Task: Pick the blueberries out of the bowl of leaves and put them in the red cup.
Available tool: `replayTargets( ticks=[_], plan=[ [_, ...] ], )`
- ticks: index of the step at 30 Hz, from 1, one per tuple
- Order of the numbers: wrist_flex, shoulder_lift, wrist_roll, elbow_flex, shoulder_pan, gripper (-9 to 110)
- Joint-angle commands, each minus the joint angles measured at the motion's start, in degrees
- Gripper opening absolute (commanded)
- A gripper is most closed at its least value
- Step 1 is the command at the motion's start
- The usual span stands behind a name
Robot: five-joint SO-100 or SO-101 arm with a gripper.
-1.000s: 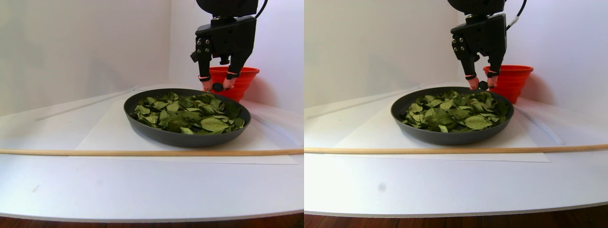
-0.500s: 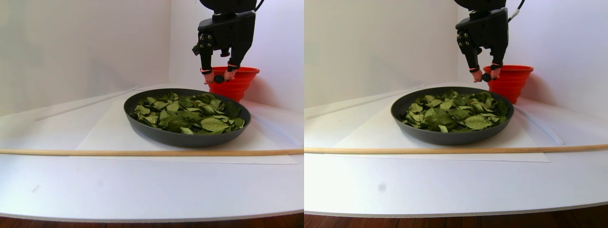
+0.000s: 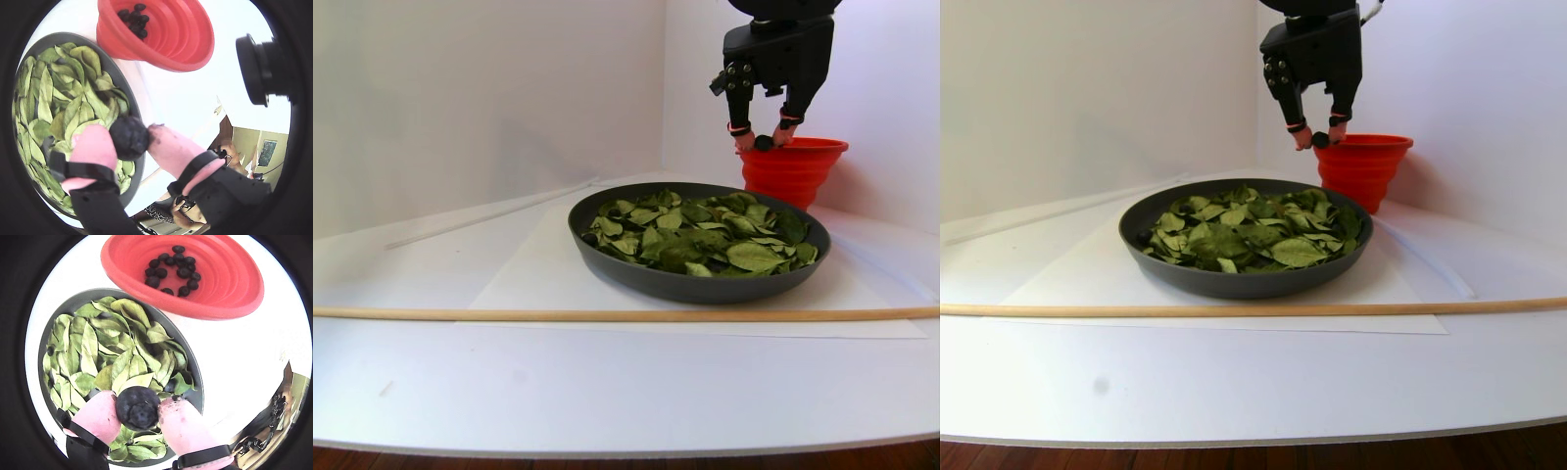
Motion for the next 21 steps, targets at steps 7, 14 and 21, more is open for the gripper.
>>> replayTargets(
  ticks=[7, 14, 21],
  plan=[
    [-2.4, 5.0, -0.4, -7.1, 2.5, 13],
    [-5.7, 3.7, -0.5, -8.1, 2.8, 13],
    [-5.7, 1.4, -0.1, -11.2, 3.5, 13]
  ],
)
